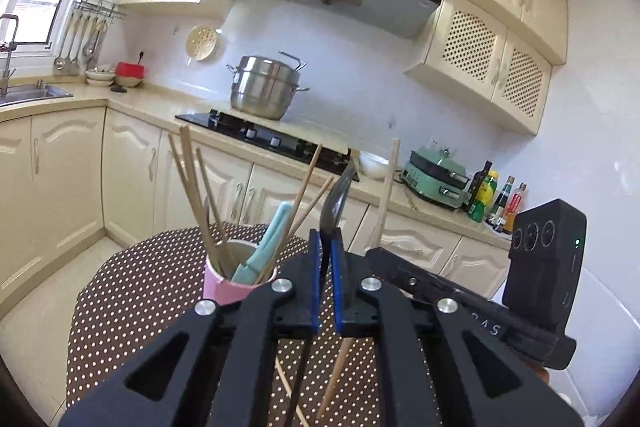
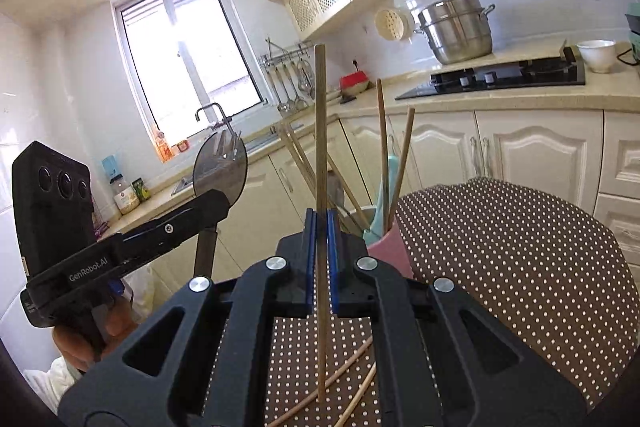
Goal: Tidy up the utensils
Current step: 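Lift the utensil and chopstick upright and carry both above the pink cup, then lower the utensil and chopstick into the pink cup and open both grippers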
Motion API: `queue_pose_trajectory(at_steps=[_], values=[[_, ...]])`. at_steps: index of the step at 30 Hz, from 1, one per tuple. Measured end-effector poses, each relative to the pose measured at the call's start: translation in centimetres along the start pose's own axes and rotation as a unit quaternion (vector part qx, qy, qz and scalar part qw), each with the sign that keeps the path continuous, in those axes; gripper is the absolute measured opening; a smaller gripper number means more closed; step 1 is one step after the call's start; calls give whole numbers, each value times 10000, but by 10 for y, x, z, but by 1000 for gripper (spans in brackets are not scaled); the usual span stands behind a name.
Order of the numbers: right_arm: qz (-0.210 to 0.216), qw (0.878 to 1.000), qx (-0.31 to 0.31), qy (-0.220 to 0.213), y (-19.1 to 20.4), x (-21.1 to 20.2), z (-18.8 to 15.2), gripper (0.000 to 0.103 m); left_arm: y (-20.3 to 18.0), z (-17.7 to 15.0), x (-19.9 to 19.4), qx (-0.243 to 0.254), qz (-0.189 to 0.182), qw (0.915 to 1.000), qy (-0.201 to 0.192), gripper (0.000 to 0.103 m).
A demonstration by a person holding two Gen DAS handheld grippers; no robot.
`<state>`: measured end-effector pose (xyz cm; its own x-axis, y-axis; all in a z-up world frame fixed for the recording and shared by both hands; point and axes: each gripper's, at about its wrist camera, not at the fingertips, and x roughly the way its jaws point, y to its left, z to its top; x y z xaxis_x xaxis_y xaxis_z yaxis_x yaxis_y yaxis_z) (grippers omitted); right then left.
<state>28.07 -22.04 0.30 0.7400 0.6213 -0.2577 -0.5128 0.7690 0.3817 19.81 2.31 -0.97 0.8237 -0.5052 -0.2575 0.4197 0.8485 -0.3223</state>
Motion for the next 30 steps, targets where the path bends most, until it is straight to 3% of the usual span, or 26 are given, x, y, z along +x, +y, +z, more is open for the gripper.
queue_pose_trajectory(at_steps=[10, 20, 30], values=[[-50, 9975, -416, -573, 15, 12, 22, 6, 0, 21, 13, 111, -525, 9950, -847, 5], [-115, 9932, -485, -1055, 4, 29, 52, 6, 17, 35, 50, -158, -632, 9893, -1309, 5], [-253, 9887, -680, -1316, -2, 53, 67, 6, 46, 29, 100, -396, -493, 9878, -1423, 5]])
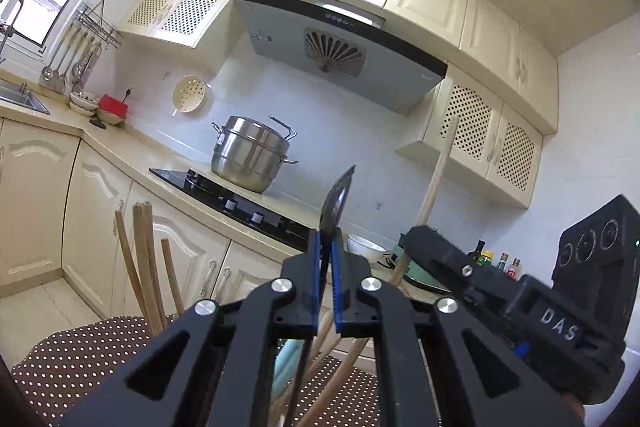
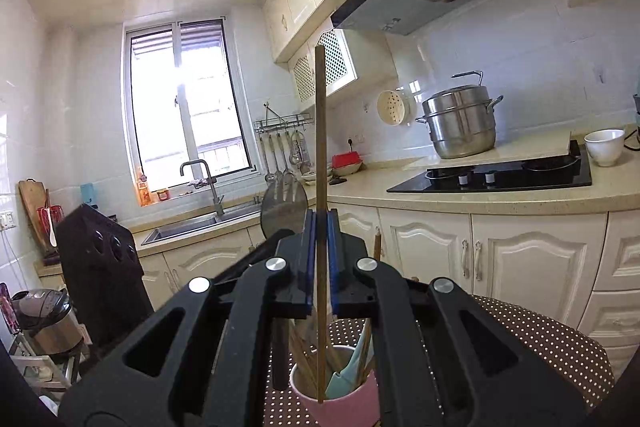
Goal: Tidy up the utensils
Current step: 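Lower the utensil and chopstick into the pink cup and open both grippers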
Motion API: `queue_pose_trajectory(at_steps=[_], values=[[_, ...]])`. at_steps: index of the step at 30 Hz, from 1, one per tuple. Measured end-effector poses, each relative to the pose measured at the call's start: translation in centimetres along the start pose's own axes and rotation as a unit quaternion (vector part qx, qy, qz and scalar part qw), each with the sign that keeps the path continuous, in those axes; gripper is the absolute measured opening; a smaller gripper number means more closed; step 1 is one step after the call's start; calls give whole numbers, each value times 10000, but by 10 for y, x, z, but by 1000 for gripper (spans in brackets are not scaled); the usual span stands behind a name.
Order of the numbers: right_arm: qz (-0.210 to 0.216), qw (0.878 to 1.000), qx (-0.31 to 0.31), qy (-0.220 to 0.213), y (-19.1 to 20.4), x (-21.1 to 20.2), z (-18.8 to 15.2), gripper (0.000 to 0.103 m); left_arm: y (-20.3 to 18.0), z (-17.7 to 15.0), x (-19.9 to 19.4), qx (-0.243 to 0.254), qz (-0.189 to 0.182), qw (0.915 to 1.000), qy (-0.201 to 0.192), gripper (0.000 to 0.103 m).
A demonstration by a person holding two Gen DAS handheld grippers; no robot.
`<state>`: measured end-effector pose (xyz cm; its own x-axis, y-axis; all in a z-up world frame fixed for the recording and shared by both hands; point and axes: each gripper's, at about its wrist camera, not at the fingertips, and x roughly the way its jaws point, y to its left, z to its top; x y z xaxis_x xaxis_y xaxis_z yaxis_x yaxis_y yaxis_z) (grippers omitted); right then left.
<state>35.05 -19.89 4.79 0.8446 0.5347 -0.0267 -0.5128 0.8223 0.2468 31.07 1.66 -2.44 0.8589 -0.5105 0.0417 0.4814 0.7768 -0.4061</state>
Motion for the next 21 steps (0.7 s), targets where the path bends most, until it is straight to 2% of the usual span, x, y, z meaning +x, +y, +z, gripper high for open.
queue_pose_trajectory(at_steps=[11, 21], values=[[-136, 9998, -51, 137, -8, 24, -22, 6, 30, -23, 24, -63, 289, 9996, 48, 5], [-116, 9990, -66, 422, -4, 27, -36, 6, 37, -39, 20, -19, 526, 9978, 410, 5]])
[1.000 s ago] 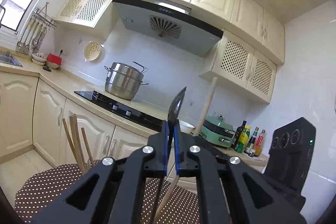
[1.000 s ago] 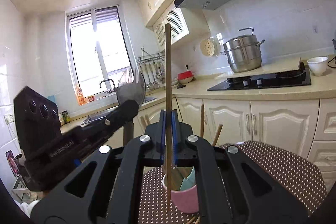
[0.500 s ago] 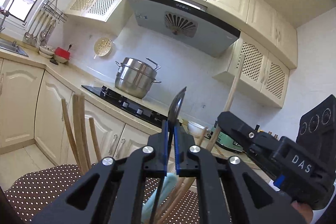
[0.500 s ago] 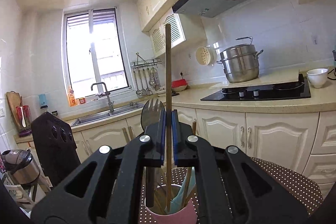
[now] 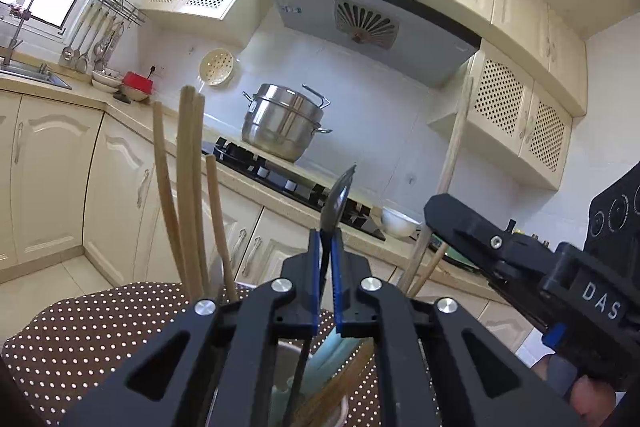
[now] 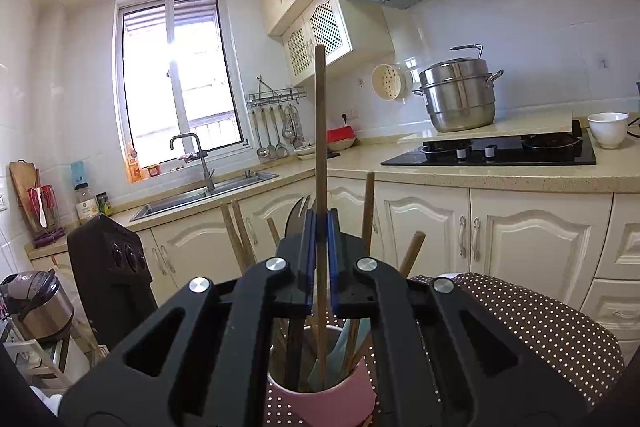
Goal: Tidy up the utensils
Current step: 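Lower the utensil and chopstick into the pink cup and open both grippers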
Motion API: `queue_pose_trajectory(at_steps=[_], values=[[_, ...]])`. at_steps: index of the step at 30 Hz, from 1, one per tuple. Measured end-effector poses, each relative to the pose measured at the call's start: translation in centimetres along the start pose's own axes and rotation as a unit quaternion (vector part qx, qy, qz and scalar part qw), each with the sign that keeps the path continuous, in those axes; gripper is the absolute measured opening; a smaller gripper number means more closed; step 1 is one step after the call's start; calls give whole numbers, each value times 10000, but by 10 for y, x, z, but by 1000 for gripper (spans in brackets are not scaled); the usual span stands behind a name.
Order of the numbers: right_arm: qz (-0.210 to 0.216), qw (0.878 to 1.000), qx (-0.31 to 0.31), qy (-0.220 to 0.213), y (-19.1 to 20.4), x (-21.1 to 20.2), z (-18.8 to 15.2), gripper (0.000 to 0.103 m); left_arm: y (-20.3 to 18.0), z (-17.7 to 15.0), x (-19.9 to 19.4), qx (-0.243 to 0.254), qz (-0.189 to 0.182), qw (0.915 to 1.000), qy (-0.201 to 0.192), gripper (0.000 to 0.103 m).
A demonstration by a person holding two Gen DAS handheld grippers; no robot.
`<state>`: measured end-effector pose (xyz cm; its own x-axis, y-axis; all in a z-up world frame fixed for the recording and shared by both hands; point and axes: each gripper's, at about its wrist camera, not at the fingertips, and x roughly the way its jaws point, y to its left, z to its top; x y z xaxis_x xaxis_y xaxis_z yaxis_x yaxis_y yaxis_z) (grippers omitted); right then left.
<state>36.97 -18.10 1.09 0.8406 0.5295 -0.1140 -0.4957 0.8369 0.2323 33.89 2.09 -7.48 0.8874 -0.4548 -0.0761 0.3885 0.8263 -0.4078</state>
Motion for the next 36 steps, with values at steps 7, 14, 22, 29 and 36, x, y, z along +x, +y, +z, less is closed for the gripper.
queue_pose_trajectory(at_steps=[7, 14, 22, 29, 36], values=[[-67, 9999, -31, 142, 5, -6, -6, 6, -2, -1, -21, 321, 237, 9990, 220, 5], [-170, 9992, -105, 337, 13, -10, -15, 6, -7, -5, -37, 635, 591, 9949, 511, 6], [-282, 9980, -89, 551, 19, -7, -29, 6, -18, -1, -52, 1043, 887, 9880, 722, 36], [-367, 9965, -38, 747, 20, -4, -37, 6, -26, 2, -67, 1207, 1055, 9838, 797, 52], [-435, 9952, 4, 877, 23, -5, -44, 6, -32, 6, -84, 1333, 1396, 9782, 764, 59]])
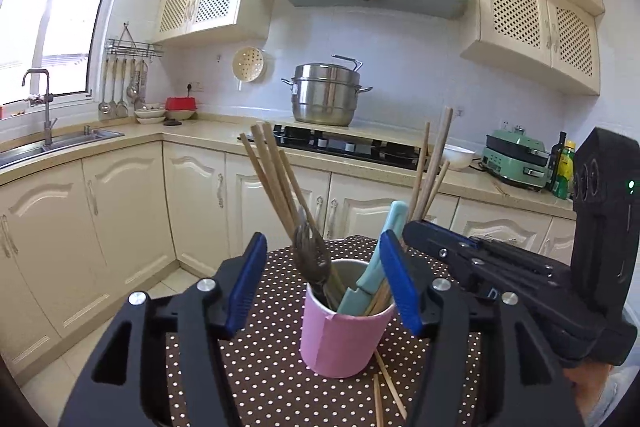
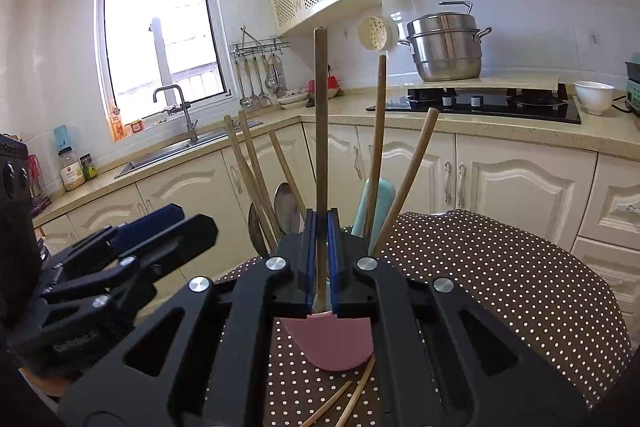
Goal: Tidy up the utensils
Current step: 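Lower the utensil and chopstick into the pink cup and open both grippers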
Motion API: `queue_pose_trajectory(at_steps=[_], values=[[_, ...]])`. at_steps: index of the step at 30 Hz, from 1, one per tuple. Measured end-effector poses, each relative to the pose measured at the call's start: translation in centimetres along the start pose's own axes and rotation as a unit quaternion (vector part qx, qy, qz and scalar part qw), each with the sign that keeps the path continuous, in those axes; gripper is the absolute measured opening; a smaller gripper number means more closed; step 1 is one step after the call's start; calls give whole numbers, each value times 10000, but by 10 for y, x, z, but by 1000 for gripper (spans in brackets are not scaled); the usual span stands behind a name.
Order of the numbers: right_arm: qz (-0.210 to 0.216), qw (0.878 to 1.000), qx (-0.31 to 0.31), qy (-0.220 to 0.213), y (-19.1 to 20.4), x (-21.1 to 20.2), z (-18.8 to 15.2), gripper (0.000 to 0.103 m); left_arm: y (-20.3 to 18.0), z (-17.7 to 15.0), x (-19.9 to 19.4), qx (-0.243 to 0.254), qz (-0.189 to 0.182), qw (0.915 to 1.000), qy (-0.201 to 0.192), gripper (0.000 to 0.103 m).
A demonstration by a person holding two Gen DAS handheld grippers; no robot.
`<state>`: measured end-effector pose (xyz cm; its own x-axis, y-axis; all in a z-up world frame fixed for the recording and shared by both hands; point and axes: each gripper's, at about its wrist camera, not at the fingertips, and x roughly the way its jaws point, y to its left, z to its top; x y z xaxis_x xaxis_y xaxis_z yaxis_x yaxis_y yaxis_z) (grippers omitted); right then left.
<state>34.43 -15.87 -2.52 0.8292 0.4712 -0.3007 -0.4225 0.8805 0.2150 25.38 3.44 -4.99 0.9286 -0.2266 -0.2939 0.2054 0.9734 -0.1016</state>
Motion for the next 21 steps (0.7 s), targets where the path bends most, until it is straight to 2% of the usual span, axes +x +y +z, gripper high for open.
queue_pose_trajectory(at_steps=[5, 10, 18, 19, 20, 21], values=[[-73, 9999, -18, 96, 4, 1, -4, 6, 2, 1, -12, 27, 280, 9996, 9, 62], [-129, 9998, 12, 118, 7, -1, -6, 6, 7, 2, -21, 41, 805, 9967, 44, 62], [-218, 9997, 5, 138, 20, -6, -5, 9, 7, 3, -38, 113, 950, 9954, 97, 66], [-230, 9997, -9, 120, 22, -9, -5, 16, 9, 4, -41, 85, 964, 9953, 102, 66], [-217, 9997, 10, 112, 23, -10, -4, 32, 10, 4, -42, 57, 967, 9952, 106, 67], [-194, 9998, 3, 82, 25, -12, -4, 43, 11, 4, -44, 20, 957, 9953, 113, 67]])
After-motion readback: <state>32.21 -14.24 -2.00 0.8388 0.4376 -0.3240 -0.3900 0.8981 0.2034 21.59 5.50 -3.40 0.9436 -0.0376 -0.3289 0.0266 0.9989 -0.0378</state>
